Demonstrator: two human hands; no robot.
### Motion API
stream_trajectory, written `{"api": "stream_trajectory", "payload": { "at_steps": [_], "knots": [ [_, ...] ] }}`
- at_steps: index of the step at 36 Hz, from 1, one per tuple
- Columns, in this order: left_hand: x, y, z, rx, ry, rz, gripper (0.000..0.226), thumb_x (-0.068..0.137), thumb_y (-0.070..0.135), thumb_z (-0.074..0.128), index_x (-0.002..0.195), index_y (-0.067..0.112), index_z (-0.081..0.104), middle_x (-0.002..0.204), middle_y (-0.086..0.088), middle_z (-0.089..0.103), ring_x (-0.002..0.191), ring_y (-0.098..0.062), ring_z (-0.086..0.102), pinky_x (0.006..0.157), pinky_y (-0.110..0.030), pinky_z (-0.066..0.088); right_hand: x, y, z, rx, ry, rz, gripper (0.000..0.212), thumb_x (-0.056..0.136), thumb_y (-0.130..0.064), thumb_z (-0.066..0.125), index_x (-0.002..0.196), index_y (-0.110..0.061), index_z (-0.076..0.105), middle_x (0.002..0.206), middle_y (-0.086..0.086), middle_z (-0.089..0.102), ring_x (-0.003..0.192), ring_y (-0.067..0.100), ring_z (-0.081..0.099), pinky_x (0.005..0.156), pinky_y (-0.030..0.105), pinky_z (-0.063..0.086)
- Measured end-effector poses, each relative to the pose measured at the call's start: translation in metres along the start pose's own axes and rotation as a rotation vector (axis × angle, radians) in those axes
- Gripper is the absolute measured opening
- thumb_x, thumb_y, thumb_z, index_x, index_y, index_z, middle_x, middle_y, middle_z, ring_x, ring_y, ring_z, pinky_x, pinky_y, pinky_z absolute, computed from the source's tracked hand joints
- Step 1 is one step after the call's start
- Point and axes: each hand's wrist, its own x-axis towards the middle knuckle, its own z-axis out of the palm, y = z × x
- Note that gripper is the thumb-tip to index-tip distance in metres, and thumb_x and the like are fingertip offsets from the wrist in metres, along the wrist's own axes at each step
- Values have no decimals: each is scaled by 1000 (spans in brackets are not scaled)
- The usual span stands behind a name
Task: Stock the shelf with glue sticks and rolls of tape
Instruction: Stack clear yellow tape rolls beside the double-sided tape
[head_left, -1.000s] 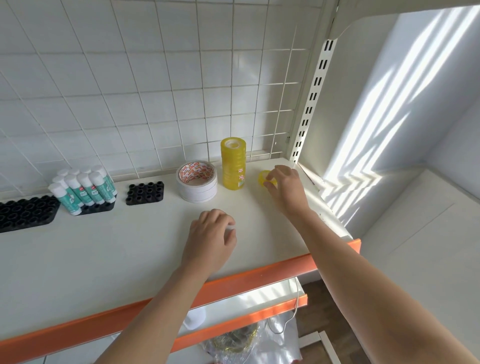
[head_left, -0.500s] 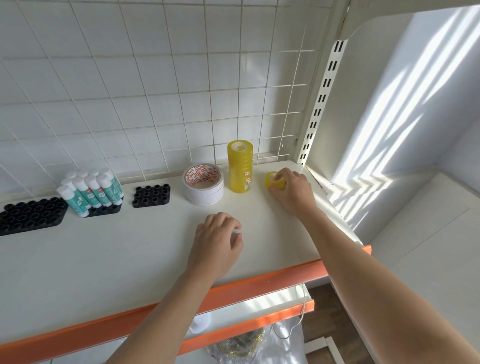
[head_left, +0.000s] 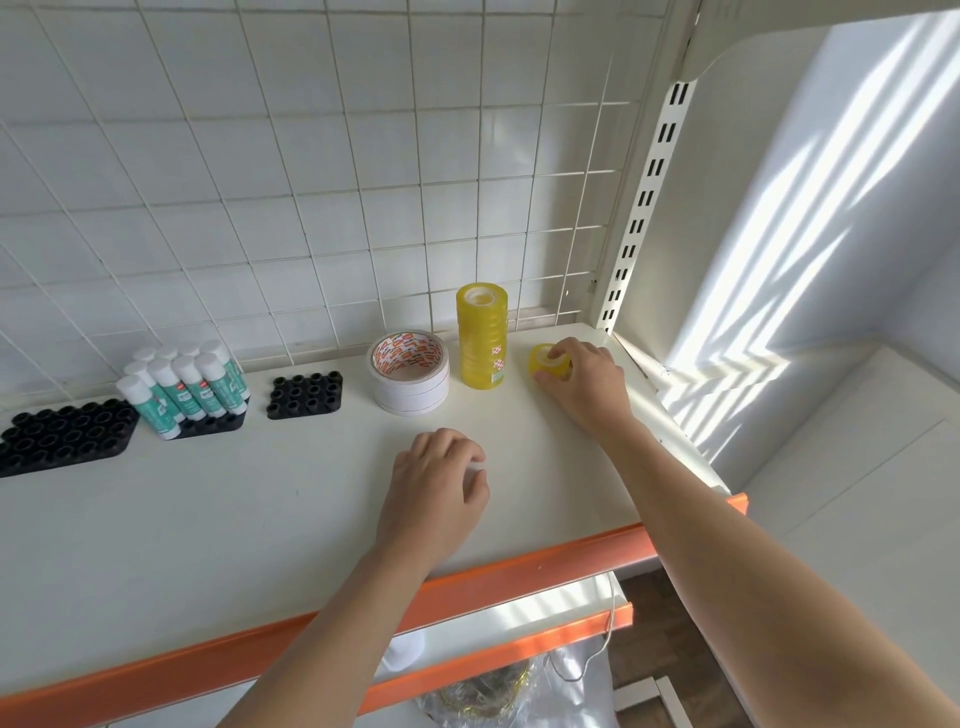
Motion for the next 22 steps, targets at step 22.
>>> {"api": "stream_trajectory", "payload": {
  "at_steps": [22],
  "knots": [
    [-1, 0, 0, -5, 13, 11, 23, 78, 35, 42, 86, 25, 61, 91, 11, 57, 89, -18, 54, 72, -36, 46, -1, -2, 3, -26, 22, 12, 35, 84, -36, 68, 113, -20, 57, 115, 0, 61, 113, 25, 48, 89, 36, 33]
  ]
}}
